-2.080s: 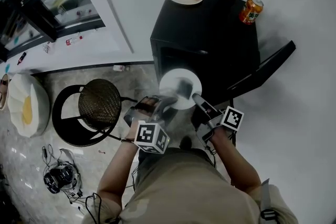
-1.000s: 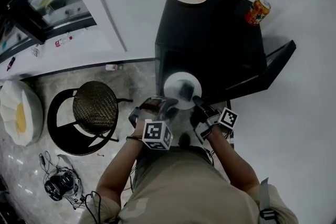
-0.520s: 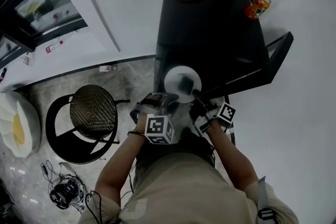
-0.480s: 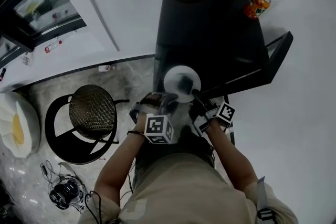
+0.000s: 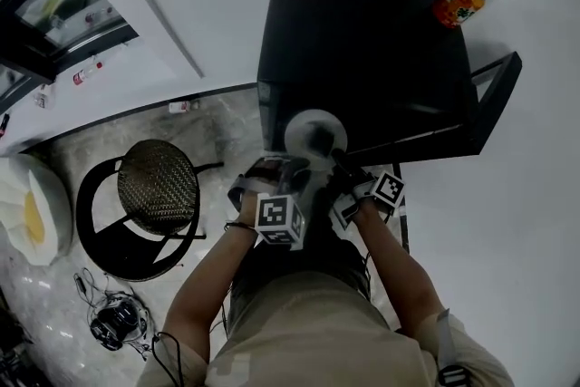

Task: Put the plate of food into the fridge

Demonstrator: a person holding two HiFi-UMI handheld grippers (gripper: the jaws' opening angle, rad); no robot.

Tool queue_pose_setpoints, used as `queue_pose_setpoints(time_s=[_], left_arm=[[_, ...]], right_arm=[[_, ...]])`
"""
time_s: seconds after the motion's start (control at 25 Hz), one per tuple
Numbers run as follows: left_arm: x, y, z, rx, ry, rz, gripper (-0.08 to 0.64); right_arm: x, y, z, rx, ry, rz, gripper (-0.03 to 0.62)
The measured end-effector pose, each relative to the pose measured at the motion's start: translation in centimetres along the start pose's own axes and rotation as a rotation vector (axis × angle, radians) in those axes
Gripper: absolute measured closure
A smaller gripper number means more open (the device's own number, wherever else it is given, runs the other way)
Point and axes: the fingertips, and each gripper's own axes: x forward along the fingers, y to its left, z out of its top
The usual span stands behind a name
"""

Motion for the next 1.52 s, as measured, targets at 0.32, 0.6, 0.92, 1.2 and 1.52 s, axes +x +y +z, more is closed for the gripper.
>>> queue_pose_setpoints(time_s=[0.32, 0.6, 0.92, 1.2, 1.52], left_arm=[[3.3, -1.2, -0.1, 0.007, 0.043, -0.048, 0.503], [5.7, -1.7, -0.9, -0.005, 0.086, -0.079, 0.515], [8.1, -2.4, -2.3, -0.02, 0.129, -0.094, 0.515], [9.5, -2.0, -2.7, -0.052, 0.155, -0.078, 0.517], [10.2, -1.1, -2.9, -0.057, 0.166, -0.079, 0.523]], right_arm=[[1.1, -2.3, 1.1, -0.004, 0.028, -0.022, 0.561], [2.0, -4.5, 1.9, 0.003, 0.045, -0.066, 0.562], [2.8, -6.5, 2.6, 0.033, 0.034, -0.1, 0.561], [3.6, -7.4, 3.6, 0.017, 0.03, -0.101, 0.561], [4.2, -8.1, 3.8, 0.009, 0.062, -0.147, 0.565]])
